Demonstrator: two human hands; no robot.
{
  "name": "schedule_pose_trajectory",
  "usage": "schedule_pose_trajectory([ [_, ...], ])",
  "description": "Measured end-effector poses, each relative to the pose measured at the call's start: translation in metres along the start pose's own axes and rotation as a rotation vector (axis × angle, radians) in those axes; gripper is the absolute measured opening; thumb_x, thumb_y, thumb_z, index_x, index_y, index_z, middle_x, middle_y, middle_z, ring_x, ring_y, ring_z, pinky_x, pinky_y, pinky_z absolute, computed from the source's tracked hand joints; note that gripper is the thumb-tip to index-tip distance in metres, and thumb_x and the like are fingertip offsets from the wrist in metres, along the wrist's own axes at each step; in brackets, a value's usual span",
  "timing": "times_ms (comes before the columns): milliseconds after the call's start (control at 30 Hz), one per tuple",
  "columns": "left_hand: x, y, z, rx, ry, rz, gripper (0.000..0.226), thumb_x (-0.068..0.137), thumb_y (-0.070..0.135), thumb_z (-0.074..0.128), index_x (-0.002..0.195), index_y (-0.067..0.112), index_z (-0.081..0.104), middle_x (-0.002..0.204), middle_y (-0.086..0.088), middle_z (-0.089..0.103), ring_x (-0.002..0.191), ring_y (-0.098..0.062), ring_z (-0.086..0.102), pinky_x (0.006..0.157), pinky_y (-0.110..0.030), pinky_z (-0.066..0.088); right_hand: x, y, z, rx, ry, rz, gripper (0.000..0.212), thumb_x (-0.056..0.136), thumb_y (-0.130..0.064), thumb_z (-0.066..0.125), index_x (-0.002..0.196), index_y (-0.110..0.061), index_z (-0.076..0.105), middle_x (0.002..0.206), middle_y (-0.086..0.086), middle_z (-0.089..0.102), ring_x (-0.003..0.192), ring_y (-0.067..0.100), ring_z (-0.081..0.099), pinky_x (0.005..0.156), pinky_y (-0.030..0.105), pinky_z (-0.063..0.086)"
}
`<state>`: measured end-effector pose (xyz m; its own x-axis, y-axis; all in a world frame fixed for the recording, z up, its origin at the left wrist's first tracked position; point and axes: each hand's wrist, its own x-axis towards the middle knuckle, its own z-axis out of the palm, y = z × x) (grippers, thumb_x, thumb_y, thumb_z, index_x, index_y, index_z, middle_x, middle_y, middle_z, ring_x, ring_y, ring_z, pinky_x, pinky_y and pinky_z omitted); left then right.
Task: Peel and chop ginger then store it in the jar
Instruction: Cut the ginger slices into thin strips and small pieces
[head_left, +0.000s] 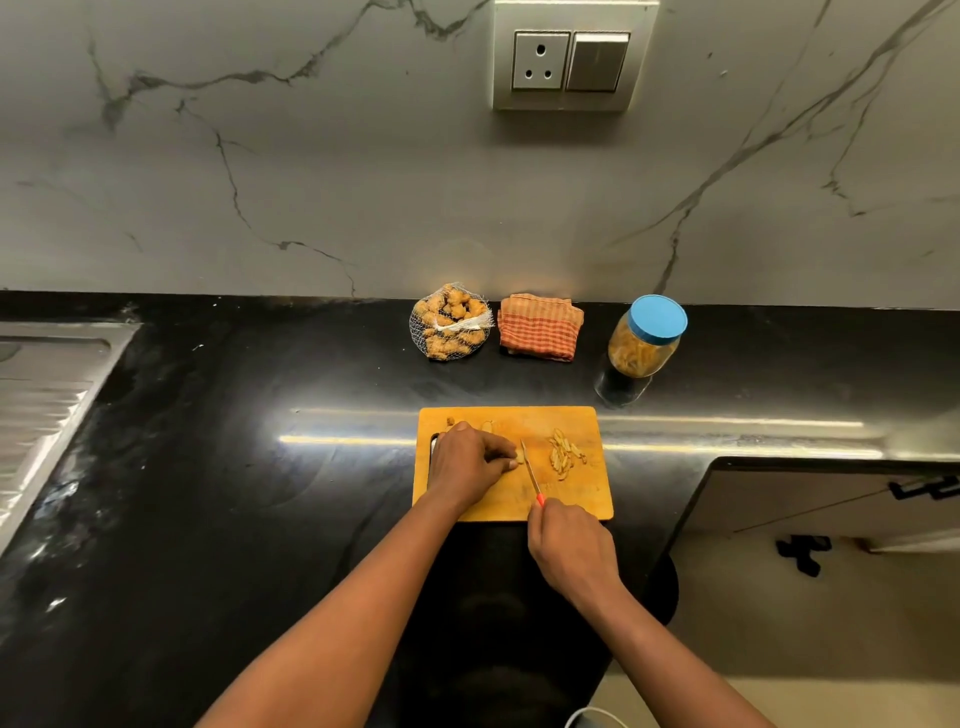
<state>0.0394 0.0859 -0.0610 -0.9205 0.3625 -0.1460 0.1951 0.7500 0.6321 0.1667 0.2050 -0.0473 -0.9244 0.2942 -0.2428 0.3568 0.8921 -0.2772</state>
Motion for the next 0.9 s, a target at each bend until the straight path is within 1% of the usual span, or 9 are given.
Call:
schedule_pose_trajectory([
  [100, -0.0003, -0.0054, 0.0039, 0.04, 0.02, 0.019, 0.021, 0.074, 0.046, 0.078, 0.093, 0.038, 0.076, 0.096, 0.024, 0.072, 0.094, -0.004, 0.058, 0.089, -0.04, 0.048, 0.0004, 0.0013, 0.0005, 0.005, -0.001, -0.011, 0.042, 0.105, -0.044, 0.027, 0.091, -0.021, 0.06, 0.074, -0.005, 0.056, 0.067, 0.016, 0.059, 0.059, 0.033, 0.048],
  [233, -0.001, -0.005, 0.0056, 0.111, 0.027, 0.043, 0.025, 0.077, 0.054, 0.073, 0.096, 0.038, 0.076, 0.101, 0.025, 0.07, 0.096, -0.005, 0.05, 0.091, -0.037, 0.04, 0.0016, 0.0014, 0.0009, 0.002, -0.01, -0.017, 0.041, 0.105, -0.044, 0.028, 0.092, -0.02, 0.059, 0.076, -0.005, 0.057, 0.07, 0.017, 0.062, 0.06, 0.034, 0.048],
  [400, 0.0013, -0.0071, 0.0068, 0.128, 0.03, 0.055, 0.022, 0.078, 0.053, 0.072, 0.094, 0.038, 0.076, 0.099, 0.026, 0.07, 0.095, -0.006, 0.048, 0.09, -0.037, 0.039, 0.0023, 0.0011, 0.0016, -0.001, -0.009, -0.029, 0.042, 0.104, -0.044, 0.027, 0.094, -0.02, 0.06, 0.078, -0.002, 0.062, 0.07, 0.018, 0.062, 0.06, 0.035, 0.051],
  [567, 0.0019, -0.0074, 0.007, 0.151, 0.036, 0.064, 0.023, 0.078, 0.055, 0.07, 0.094, 0.039, 0.076, 0.098, 0.025, 0.07, 0.093, -0.006, 0.047, 0.088, -0.037, 0.039, 0.0035, -0.0017, 0.0009, -0.005, -0.016, -0.015, 0.042, 0.105, -0.044, 0.027, 0.096, -0.019, 0.06, 0.083, -0.001, 0.064, 0.074, 0.019, 0.064, 0.061, 0.034, 0.049],
  [700, 0.0028, -0.0081, 0.0072, 0.156, 0.041, 0.065, 0.023, 0.078, 0.056, 0.07, 0.092, 0.039, 0.075, 0.098, 0.025, 0.07, 0.093, -0.005, 0.047, 0.087, -0.037, 0.039, 0.0039, -0.0028, 0.0002, -0.01, -0.013, -0.011, 0.041, 0.105, -0.043, 0.028, 0.096, -0.02, 0.06, 0.082, -0.002, 0.063, 0.074, 0.018, 0.064, 0.058, 0.032, 0.045],
  [900, 0.0022, -0.0067, 0.0072, 0.161, 0.045, 0.071, 0.024, 0.079, 0.055, 0.069, 0.093, 0.038, 0.076, 0.099, 0.024, 0.071, 0.093, -0.005, 0.046, 0.087, -0.037, 0.039, 0.0028, -0.0042, -0.0005, -0.006, -0.009, -0.002, 0.041, 0.105, -0.043, 0.027, 0.096, -0.02, 0.06, 0.078, -0.004, 0.059, 0.072, 0.017, 0.063, 0.058, 0.031, 0.047],
])
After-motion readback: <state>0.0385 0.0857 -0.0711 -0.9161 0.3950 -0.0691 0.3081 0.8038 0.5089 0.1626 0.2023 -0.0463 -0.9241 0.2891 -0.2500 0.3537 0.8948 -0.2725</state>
